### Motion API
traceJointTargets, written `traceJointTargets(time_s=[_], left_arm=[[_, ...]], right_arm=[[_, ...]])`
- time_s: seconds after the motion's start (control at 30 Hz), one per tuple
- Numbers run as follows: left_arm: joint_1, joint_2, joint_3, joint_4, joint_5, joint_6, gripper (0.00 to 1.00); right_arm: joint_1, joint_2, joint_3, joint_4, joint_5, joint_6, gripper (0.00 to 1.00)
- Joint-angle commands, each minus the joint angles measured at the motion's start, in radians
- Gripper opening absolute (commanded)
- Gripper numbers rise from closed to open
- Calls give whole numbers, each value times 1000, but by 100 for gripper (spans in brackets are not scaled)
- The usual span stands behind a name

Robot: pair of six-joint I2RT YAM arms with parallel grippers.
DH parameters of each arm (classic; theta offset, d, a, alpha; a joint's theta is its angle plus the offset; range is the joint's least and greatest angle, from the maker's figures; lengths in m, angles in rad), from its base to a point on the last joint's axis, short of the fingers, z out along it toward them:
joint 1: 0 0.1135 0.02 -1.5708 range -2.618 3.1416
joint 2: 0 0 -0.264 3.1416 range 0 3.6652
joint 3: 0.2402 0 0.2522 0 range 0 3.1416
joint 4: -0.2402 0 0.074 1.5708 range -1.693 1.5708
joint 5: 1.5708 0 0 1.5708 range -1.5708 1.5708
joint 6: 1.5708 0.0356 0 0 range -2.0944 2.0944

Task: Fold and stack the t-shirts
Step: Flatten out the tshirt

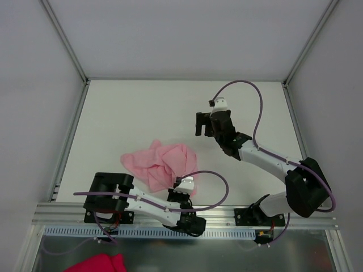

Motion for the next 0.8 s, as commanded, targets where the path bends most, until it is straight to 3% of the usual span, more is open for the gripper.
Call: traceJointTargets(time_s=[0.0, 0.17, 0.27, 0.5, 0.57, 0.7, 0.77], left_arm=[[1, 10, 16, -473, -116, -479, 0], [9, -96, -67, -399, -144, -433, 0], [53, -154, -113, -497, -173, -576, 0], [150, -364, -161, -534, -234, -515, 0], [190, -398, -153, -633, -263, -599, 0], [259, -457, -72, -637, -303, -530, 0], [285, -455, -26, -638, -312, -426, 0]], right_arm=[[15, 2, 35, -11, 16, -20, 98], [12, -41, -5, -6, 23, -49, 98], [15, -45, 1, -14, 33, -53, 98], [12, -38, 47, -49, 63, -69, 98], [12, -24, 65, -55, 56, -73, 98], [12, 5, 116, -87, 37, -80, 99], [13, 4, 122, -88, 43, -89, 98]])
